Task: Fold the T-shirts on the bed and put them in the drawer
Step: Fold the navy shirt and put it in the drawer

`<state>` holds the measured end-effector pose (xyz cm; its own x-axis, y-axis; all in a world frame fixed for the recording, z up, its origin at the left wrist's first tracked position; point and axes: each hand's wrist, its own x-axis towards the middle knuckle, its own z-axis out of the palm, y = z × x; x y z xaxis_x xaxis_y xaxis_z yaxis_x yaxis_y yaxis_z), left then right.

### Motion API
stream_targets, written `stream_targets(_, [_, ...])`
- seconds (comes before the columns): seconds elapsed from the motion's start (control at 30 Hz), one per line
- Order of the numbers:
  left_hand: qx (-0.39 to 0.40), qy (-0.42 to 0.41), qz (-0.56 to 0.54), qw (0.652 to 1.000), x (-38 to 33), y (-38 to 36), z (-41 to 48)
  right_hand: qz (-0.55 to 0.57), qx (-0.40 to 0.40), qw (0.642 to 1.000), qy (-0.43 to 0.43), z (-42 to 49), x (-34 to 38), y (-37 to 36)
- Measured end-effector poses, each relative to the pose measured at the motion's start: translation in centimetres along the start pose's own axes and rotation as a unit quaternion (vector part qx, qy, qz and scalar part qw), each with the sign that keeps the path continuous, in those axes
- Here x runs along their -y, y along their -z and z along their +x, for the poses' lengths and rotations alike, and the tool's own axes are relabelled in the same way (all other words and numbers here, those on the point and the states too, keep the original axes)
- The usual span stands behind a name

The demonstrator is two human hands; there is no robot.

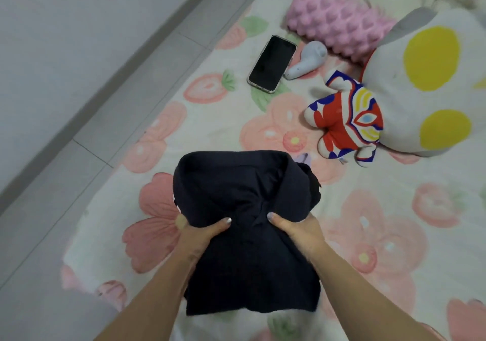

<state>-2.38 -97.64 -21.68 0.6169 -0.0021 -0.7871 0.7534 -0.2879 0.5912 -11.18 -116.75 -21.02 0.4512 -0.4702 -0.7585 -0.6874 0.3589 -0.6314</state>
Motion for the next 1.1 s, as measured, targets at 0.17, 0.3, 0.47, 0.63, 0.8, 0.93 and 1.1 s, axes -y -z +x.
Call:
stream_targets(0.17, [0.010, -0.034, -0.005, 0.999, 3.2, 2.9, -10.6, -0.043, 0.000, 0.999, 0.028, -9.7, -2.3, 3.1])
stream_targets(0.3, [-0.001, -0.091, -0.010, 0.996, 2.8, 4.5, -17.6, -0.040, 0.036, 0.997, 0.052, -15.9, -1.6, 4.7])
stream_targets(0.47, [-0.041, -0.152, -0.049, 0.986, 1.3, 6.4, -25.1, -0.069, 0.077, 0.986, 0.129, -21.1, 1.7, 5.3])
stream_targets(0.63, [-0.108, -0.160, -0.141, 0.971, 4.5, 10.1, -31.7, -0.142, 0.143, 0.958, 0.205, -26.4, 3.2, 3.5])
stream_targets(0.8, [-0.188, -0.141, -0.220, 0.947, 11.0, 14.6, -38.2, -0.205, 0.247, 0.912, 0.255, -32.4, 0.4, 0.2])
stream_targets(0.93, [-0.260, -0.118, -0.272, 0.919, 17.6, 17.3, -42.6, -0.264, 0.312, 0.873, 0.264, -37.1, -3.7, -2.6])
stream_targets(1.1, [-0.349, -0.072, -0.328, 0.875, 28.1, 19.2, -49.3, -0.342, 0.396, 0.809, 0.268, -43.7, -11.2, -4.5])
